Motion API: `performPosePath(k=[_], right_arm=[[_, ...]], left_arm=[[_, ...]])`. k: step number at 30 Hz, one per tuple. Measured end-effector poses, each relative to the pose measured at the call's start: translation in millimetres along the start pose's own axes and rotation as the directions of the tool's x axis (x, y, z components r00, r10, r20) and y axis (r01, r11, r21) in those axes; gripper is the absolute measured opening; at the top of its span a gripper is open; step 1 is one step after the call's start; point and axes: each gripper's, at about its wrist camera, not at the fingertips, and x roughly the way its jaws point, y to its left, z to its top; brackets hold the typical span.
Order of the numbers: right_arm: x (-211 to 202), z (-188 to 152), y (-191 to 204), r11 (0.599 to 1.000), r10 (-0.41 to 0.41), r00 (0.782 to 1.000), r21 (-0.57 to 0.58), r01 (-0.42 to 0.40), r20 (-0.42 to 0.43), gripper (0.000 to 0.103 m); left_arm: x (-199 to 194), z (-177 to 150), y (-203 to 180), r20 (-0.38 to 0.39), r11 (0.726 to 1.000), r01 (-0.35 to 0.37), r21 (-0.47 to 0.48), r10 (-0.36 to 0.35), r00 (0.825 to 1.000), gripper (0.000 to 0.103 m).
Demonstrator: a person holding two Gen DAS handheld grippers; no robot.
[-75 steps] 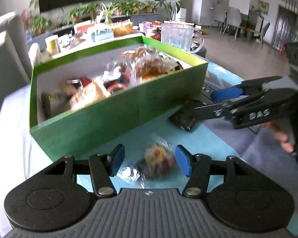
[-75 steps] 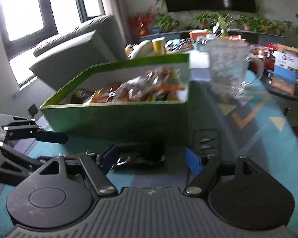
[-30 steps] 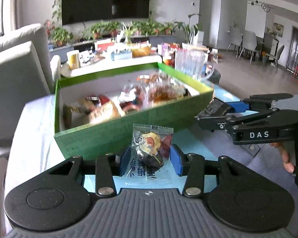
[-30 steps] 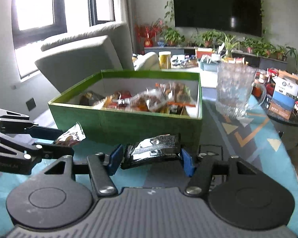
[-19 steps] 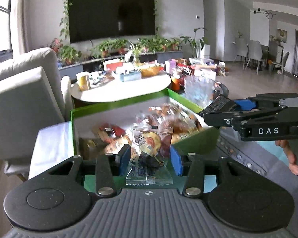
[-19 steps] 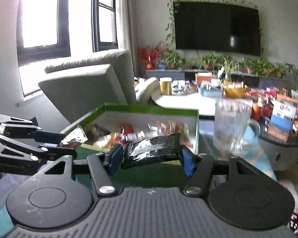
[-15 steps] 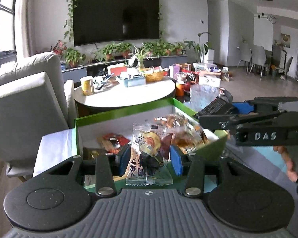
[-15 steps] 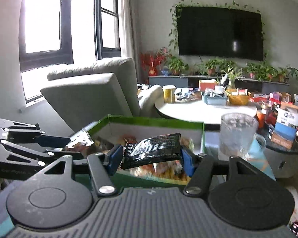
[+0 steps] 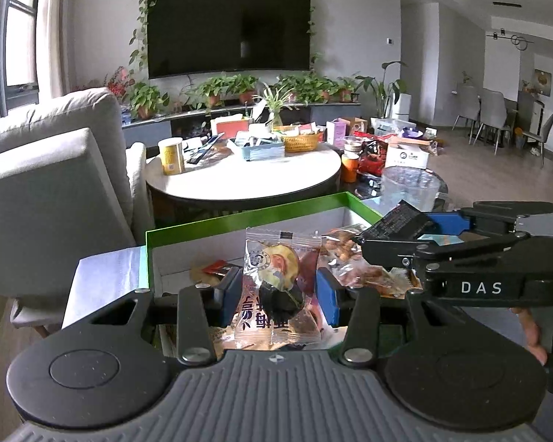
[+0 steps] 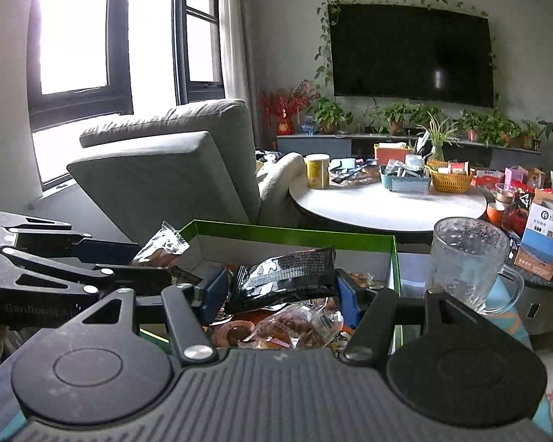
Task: Organize snacks
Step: 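Carry both packets over the green box and open both tools to drop them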
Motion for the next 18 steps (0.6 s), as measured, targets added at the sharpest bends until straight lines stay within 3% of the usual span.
performPosePath(k=[18], right_arm=[[43.4,-3.4,-5.5,0.999,-0.017,0.996,0.031,0.02,-0.092,0.047]], left_arm=[[38.1,-5.6,18.8,-0.061,0.998,-0.035,-0.053,0.031,0.998,0.042]])
